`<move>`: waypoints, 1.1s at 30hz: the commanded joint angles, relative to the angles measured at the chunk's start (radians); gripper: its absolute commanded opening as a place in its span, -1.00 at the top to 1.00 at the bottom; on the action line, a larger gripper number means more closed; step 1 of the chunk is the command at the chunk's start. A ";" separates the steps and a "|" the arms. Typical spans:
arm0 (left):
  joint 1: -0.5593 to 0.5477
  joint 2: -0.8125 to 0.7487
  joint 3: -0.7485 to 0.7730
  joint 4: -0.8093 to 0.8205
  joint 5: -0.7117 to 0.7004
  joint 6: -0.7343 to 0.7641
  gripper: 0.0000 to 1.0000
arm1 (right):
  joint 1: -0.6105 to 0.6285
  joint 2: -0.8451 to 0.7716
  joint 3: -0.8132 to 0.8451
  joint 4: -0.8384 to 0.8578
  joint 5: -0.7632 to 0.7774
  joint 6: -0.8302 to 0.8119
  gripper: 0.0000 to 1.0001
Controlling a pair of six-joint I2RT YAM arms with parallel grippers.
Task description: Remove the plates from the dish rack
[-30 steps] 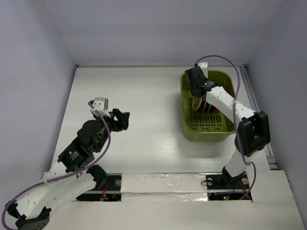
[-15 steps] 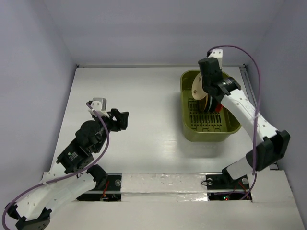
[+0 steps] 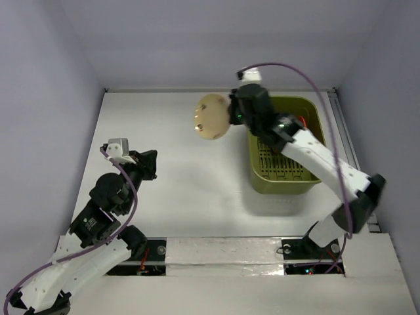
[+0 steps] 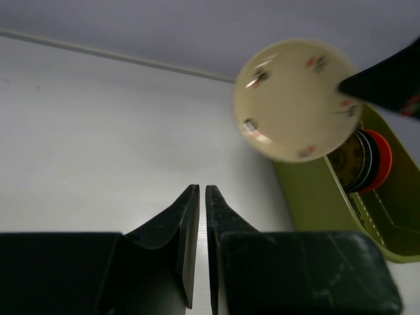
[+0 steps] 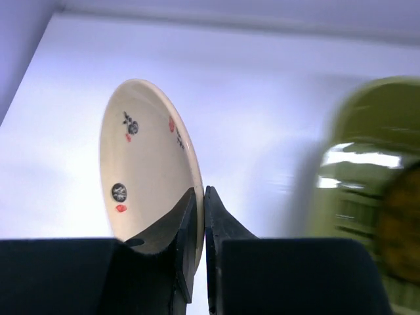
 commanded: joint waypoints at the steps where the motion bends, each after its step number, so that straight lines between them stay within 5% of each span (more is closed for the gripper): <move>1: 0.004 -0.039 -0.012 0.040 -0.069 -0.010 0.88 | 0.070 0.158 0.042 0.158 -0.111 0.112 1.00; 9: 0.013 -0.047 -0.014 0.038 -0.081 -0.010 0.83 | 0.103 0.458 0.127 0.297 -0.248 0.220 1.00; 16: 0.013 -0.033 -0.014 0.042 -0.058 -0.010 0.70 | 0.113 0.569 0.066 0.351 -0.285 0.274 1.00; 33: 0.013 -0.022 -0.015 0.043 -0.043 -0.010 0.56 | 0.113 0.631 -0.063 0.354 -0.245 0.311 0.44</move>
